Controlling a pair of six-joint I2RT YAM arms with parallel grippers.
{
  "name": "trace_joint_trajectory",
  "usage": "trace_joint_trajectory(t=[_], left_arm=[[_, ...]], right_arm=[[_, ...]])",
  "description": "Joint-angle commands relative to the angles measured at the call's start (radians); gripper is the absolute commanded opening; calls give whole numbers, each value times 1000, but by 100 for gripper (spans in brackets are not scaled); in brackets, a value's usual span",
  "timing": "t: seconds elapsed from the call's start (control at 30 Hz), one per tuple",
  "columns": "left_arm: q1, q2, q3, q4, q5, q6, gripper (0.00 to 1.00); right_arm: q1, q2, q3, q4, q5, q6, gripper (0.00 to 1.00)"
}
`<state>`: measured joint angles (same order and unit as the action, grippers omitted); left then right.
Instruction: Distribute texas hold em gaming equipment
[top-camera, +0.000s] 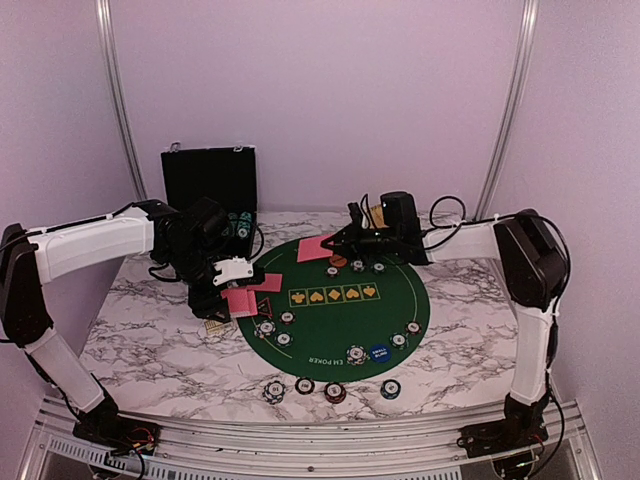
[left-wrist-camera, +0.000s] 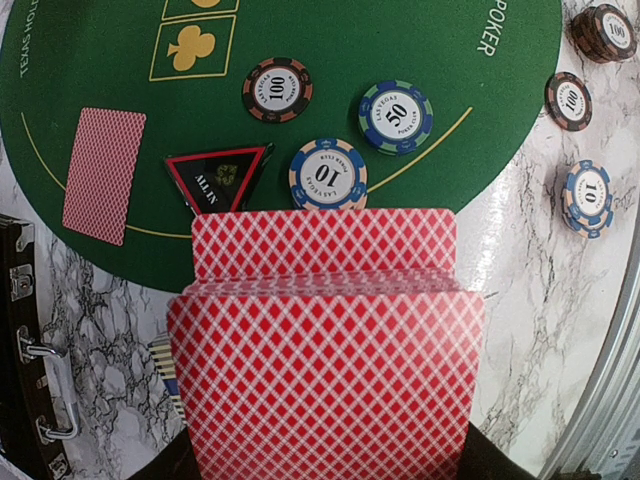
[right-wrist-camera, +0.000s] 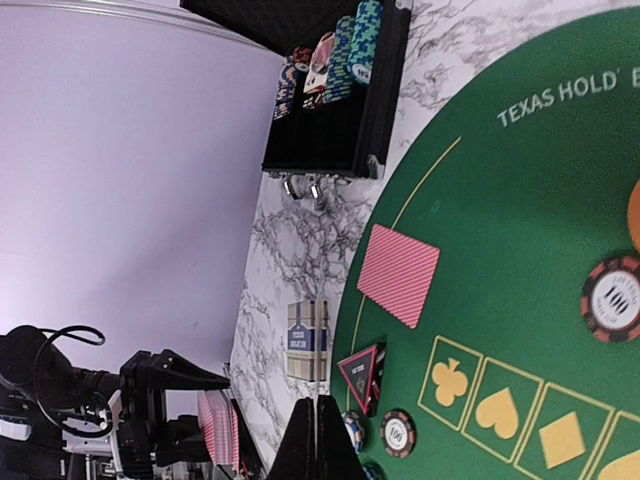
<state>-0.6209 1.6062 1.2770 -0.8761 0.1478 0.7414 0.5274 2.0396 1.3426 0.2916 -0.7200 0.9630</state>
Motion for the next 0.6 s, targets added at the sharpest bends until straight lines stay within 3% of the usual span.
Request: trace_joint_trajectory(t=[0.0, 0.4, 0.57], left_arm=[[0, -1, 33, -17, 0, 1, 3], [0, -12, 33, -29, 3, 5, 3], [0, -15, 28, -31, 3, 7, 3]], right_arm=[[-38, 80, 153, -182, 72, -132, 0], [-72, 315, 518, -483, 251, -273, 0], [-83, 353, 579, -534, 285, -296, 0]])
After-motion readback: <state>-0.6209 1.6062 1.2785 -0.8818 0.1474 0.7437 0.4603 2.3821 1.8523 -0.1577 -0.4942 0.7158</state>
